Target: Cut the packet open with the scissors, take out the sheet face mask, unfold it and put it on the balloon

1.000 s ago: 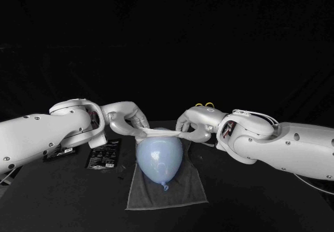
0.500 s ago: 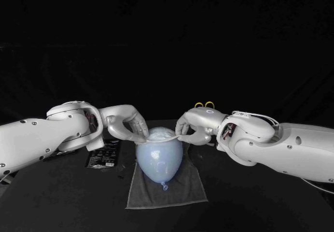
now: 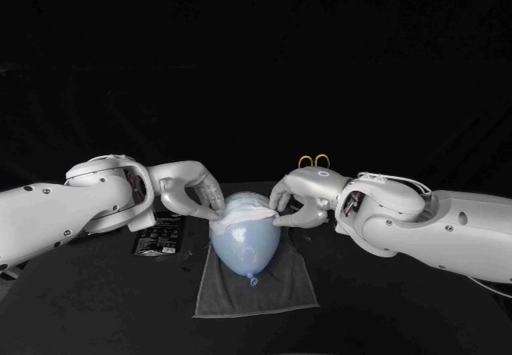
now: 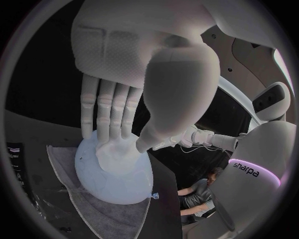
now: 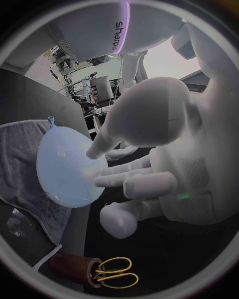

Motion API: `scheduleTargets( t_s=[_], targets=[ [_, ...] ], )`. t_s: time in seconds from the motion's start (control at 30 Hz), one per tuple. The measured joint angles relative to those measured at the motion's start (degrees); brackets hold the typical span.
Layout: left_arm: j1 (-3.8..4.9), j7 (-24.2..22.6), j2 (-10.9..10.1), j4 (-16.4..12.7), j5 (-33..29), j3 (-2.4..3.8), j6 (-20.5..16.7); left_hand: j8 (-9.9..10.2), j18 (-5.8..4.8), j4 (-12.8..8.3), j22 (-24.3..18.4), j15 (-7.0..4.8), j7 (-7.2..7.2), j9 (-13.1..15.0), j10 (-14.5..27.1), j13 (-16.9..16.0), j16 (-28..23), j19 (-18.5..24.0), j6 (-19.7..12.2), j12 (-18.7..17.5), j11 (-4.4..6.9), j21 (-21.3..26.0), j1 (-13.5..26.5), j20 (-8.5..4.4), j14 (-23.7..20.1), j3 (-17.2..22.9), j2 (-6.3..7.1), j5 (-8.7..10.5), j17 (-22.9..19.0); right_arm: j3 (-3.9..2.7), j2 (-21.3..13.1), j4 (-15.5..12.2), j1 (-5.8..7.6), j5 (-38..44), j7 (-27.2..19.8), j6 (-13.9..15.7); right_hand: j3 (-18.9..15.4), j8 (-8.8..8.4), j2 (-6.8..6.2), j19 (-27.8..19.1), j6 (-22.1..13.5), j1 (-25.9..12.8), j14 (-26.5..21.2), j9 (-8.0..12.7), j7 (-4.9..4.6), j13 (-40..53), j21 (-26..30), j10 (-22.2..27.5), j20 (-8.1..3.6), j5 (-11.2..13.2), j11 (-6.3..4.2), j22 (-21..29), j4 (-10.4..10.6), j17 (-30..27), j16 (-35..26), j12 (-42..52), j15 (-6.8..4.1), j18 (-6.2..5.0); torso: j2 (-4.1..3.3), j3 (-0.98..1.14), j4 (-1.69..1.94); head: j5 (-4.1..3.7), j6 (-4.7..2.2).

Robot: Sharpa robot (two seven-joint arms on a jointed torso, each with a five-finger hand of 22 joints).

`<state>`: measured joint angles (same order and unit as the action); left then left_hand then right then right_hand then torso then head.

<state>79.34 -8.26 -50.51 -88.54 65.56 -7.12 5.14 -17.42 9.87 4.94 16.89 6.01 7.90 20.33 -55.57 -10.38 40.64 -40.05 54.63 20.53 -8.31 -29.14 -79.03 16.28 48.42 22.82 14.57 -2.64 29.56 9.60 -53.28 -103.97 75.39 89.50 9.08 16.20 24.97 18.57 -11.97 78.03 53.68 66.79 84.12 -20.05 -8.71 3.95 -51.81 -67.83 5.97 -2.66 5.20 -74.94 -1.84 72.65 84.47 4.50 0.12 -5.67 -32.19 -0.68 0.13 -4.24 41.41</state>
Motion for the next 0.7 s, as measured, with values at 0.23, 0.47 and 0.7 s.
scheduleTargets(
  t_s=[0.23,0.47,0.7],
  targets=[
    [-0.06,0.02,-0.86,-0.20,0.19,0.01,-0.43,0.00,-0.06,2.25,-1.46,0.44,-0.20,0.00,2.33,-0.66,2.18,-0.61,-0.19,2.30,-0.52,1.82,-2.33,0.22,-2.27,-5.00,-0.93,0.00,0.28,0.04,-0.44,-0.13,-0.46,0.52,0.18,-0.30,-9.35,-1.88,0.24,-1.83,-2.53,3.66,-0.10,0.75,-1.11,0.03,4.79,4.14,1.01,0.00,1.02,0.06,3.42,-2.67,-1.05,0.40,0.92,-0.95,0.01,0.02,0.00,0.17,0.11],
    [-0.10,-0.13,-1.94,0.23,-0.81,0.01,-2.27,0.00,-0.09,3.92,-2.35,0.55,0.33,-0.16,3.61,-1.01,3.52,-1.44,-0.72,4.09,-0.24,2.65,-5.16,0.00,-2.98,-7.42,-2.06,0.00,0.13,0.04,-1.35,-0.17,-0.73,1.12,0.69,-0.18,-19.27,-2.24,3.06,-1.83,-2.52,9.34,-0.10,0.75,-1.10,0.22,5.45,5.10,1.01,0.00,0.96,0.81,7.77,-3.13,-1.14,3.24,0.92,-0.95,0.00,0.04,0.00,0.46,0.13],
    [-0.70,-1.03,-3.48,0.75,-5.73,0.05,-6.27,0.00,-0.13,4.68,-2.15,-0.79,0.63,-0.46,3.04,-1.11,5.30,-5.37,-0.60,5.60,0.44,1.40,-8.33,-1.02,-0.36,-5.59,-2.64,0.00,-0.40,0.05,-2.74,-0.23,-0.85,0.97,1.02,1.66,-19.58,-2.24,5.64,-0.86,-0.84,12.58,-0.11,0.75,-0.27,0.69,3.08,2.93,0.49,0.00,-0.01,0.06,8.90,-1.74,-0.89,5.66,0.92,-0.94,0.01,0.05,0.00,0.88,0.16]
  ],
)
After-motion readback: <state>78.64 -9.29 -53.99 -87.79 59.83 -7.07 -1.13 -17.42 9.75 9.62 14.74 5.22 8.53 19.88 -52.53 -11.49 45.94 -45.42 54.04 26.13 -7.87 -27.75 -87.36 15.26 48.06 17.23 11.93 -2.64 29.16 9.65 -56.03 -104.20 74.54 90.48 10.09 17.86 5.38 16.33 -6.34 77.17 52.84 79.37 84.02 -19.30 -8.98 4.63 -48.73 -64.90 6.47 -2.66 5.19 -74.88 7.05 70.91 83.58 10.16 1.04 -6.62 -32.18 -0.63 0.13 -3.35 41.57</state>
